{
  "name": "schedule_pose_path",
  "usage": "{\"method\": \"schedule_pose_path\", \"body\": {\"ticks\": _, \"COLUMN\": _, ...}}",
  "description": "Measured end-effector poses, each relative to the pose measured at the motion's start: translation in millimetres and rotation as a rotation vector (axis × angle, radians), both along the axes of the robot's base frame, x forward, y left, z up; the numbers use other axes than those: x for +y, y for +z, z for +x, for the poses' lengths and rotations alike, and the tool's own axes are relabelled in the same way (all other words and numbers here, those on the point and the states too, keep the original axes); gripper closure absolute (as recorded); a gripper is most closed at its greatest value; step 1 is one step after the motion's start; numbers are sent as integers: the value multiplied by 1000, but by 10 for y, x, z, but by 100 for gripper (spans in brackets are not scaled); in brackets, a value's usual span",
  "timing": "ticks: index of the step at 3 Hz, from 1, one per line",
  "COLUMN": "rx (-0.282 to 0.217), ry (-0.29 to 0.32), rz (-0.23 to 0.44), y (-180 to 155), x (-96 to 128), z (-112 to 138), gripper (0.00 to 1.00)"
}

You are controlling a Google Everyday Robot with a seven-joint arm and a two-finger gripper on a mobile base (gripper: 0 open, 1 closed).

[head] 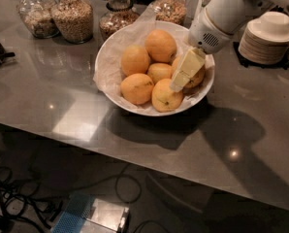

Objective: Pick orange from white bowl

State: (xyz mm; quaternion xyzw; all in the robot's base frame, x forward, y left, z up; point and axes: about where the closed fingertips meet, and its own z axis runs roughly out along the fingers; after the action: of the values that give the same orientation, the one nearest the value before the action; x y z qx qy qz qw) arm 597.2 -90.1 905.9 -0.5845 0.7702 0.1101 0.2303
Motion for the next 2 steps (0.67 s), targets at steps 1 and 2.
{"method": "schedule_pose_path", "body": {"ticks": 1, "rx": 27, "ry": 28, "rz": 1, "y": -71, "x": 8, "z": -16, "gripper": 0}}
{"method": "schedule_pose_path", "body": {"ticks": 2, "rx": 63, "ry": 93, "rz": 30, "y": -156, "x": -48, "z": -78, "gripper": 0}}
